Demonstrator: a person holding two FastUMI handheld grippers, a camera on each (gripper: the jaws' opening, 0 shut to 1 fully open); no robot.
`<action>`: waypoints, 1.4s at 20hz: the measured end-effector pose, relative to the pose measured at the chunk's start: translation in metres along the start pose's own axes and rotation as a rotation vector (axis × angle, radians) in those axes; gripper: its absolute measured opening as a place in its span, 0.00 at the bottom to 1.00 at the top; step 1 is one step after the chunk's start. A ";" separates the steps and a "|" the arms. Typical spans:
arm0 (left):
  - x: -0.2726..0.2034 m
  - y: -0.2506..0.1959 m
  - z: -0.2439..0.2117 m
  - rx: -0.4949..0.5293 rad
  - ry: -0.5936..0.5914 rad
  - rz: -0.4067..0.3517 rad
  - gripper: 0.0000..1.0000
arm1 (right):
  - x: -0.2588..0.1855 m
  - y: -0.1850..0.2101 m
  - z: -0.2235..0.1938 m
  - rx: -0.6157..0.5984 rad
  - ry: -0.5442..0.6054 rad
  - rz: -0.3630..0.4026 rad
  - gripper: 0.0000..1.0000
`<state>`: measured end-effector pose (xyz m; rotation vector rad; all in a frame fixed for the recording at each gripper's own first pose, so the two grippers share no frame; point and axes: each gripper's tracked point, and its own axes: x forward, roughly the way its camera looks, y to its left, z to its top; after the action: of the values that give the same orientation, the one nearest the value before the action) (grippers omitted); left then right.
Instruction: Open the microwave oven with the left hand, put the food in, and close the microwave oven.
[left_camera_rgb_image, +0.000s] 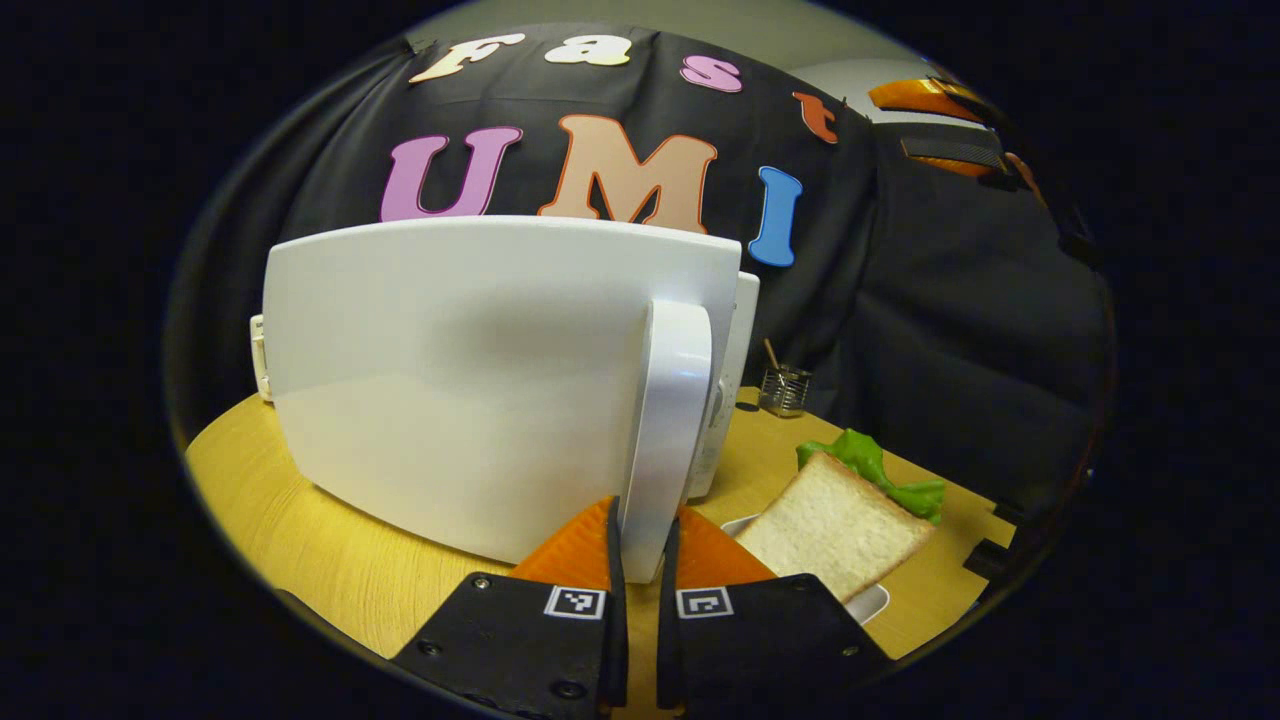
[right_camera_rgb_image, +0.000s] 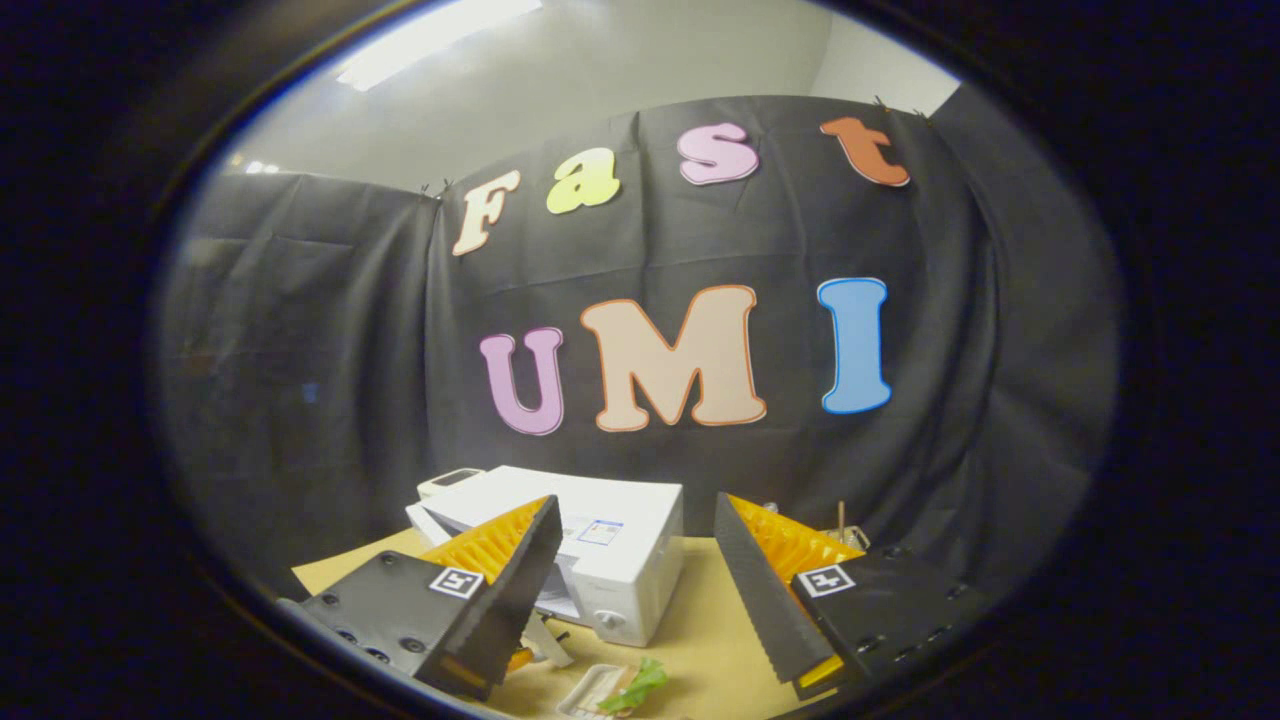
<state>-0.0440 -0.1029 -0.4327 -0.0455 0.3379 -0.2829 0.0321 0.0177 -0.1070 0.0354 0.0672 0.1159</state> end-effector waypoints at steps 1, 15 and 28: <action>-0.008 0.001 -0.002 0.002 0.005 0.010 0.13 | 0.000 -0.002 -0.003 0.006 0.006 0.003 0.96; -0.101 0.052 -0.024 -0.020 0.047 0.141 0.51 | -0.043 -0.012 0.003 0.008 -0.046 -0.054 0.94; -0.198 0.143 -0.053 -0.088 0.076 0.470 0.99 | -0.062 0.016 -0.004 0.020 -0.064 -0.023 0.94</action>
<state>-0.2025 0.0905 -0.4317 -0.0408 0.4256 0.1960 -0.0317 0.0264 -0.1066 0.0585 0.0046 0.0914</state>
